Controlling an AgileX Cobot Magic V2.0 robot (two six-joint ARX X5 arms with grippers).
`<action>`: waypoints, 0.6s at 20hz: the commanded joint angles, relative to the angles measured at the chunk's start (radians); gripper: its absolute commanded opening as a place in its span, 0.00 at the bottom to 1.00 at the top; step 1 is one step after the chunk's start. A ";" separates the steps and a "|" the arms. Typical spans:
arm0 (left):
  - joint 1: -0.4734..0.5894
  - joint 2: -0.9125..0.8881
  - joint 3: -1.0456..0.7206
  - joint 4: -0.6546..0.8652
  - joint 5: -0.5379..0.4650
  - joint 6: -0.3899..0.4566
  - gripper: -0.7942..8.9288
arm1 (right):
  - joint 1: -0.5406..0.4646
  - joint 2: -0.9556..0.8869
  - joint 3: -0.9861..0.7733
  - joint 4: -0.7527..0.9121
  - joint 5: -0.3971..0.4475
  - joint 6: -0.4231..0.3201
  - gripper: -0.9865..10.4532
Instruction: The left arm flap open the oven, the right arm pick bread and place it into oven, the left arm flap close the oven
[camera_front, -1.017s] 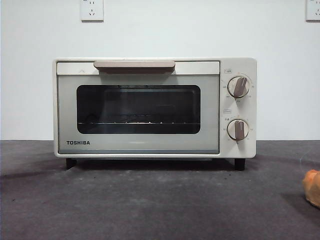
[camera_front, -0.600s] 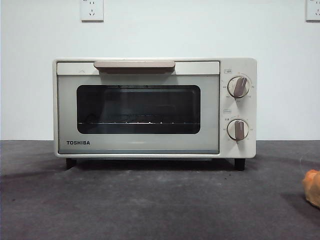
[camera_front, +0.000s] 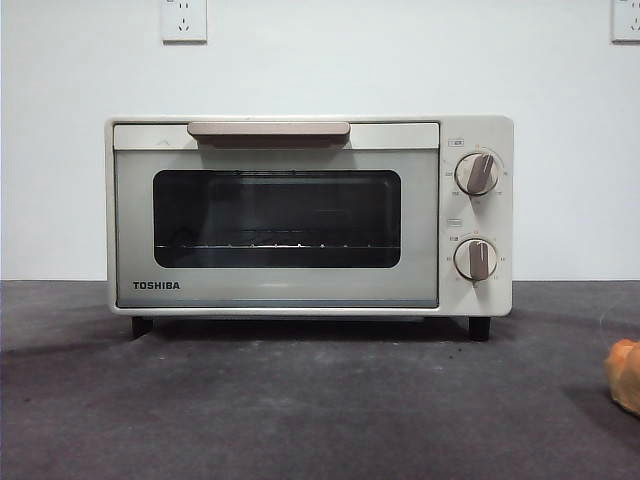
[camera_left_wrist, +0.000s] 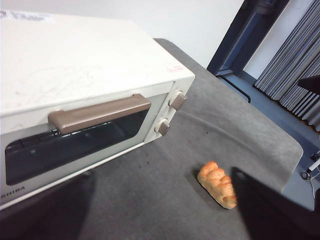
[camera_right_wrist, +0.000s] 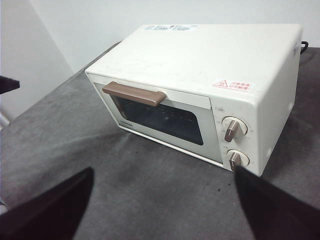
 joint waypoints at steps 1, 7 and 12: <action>-0.003 0.005 0.023 0.020 -0.003 0.011 0.62 | 0.003 0.005 0.016 0.009 0.000 0.002 0.52; -0.003 0.005 0.023 0.019 -0.003 0.009 0.62 | 0.003 0.006 0.016 0.005 0.002 0.018 0.52; -0.003 0.005 0.023 0.019 -0.003 0.009 0.62 | 0.003 0.045 0.016 -0.060 0.077 0.055 0.52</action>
